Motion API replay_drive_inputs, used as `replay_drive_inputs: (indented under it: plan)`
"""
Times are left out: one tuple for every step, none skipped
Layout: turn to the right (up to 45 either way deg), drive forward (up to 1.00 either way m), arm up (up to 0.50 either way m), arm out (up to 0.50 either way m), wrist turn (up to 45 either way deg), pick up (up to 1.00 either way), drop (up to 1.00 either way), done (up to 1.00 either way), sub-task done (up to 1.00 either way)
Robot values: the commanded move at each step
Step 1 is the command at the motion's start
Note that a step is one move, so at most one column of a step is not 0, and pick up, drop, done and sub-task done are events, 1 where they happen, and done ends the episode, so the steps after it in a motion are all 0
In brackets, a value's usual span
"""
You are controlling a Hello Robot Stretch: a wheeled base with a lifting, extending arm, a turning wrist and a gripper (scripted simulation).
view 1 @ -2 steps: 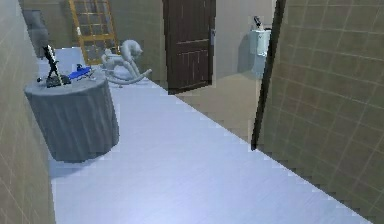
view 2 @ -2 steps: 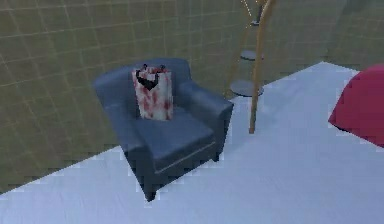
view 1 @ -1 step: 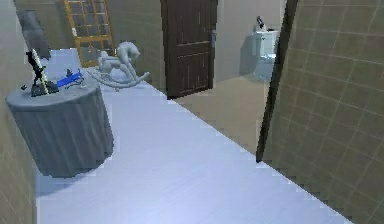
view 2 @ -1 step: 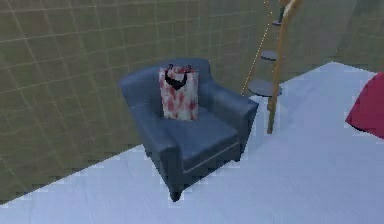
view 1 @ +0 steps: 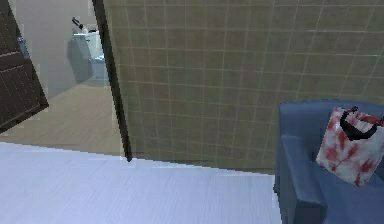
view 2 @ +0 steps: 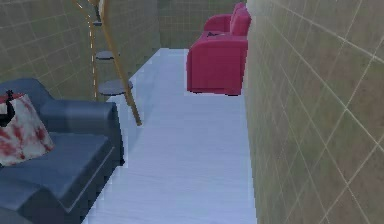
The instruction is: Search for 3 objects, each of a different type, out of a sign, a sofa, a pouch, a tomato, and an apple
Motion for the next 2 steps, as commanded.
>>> replay_drive_inputs:
  plan:
    - [6.0, 0.0, 0.0, 0.0, 0.0, 0.0, 0.0, 0.0, 0.0]
    - [0.0, 0.05, 0.0, 0.0, 0.0, 0.0, 0.0, 0.0, 0.0]
